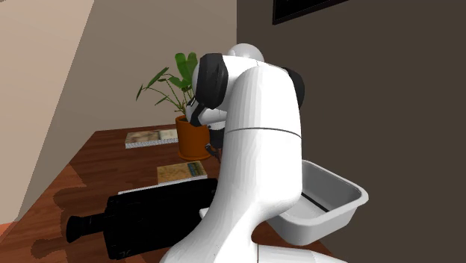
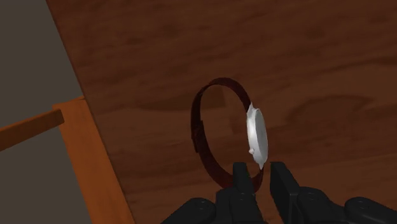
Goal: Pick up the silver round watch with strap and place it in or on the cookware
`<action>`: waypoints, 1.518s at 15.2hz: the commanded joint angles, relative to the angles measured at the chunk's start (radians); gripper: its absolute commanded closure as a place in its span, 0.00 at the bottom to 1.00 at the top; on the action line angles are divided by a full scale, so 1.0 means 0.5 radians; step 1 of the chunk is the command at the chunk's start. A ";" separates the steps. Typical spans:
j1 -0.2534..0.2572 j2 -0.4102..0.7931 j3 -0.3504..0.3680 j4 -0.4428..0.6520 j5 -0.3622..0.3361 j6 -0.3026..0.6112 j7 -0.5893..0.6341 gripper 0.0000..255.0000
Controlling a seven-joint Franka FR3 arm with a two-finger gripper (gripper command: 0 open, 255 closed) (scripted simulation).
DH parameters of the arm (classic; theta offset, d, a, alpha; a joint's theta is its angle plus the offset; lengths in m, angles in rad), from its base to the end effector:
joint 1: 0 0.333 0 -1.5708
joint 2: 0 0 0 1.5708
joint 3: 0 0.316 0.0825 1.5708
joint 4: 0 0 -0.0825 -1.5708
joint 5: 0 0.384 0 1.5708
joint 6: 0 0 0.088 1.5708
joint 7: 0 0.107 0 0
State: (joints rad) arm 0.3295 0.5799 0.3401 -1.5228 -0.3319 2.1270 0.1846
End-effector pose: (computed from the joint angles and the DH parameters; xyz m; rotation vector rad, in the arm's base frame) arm 0.5857 0.3957 0.3418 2.9338 0.8996 0.1543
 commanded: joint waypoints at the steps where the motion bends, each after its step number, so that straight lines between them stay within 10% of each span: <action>1: 0.000 0.000 0.000 0.000 0.000 0.000 0.000 1.00; 23: -0.002 -0.131 0.040 0.231 0.075 -0.350 -0.077 1.00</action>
State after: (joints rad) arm 0.3269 0.5148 0.3594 -1.4174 -0.2956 1.9626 0.1473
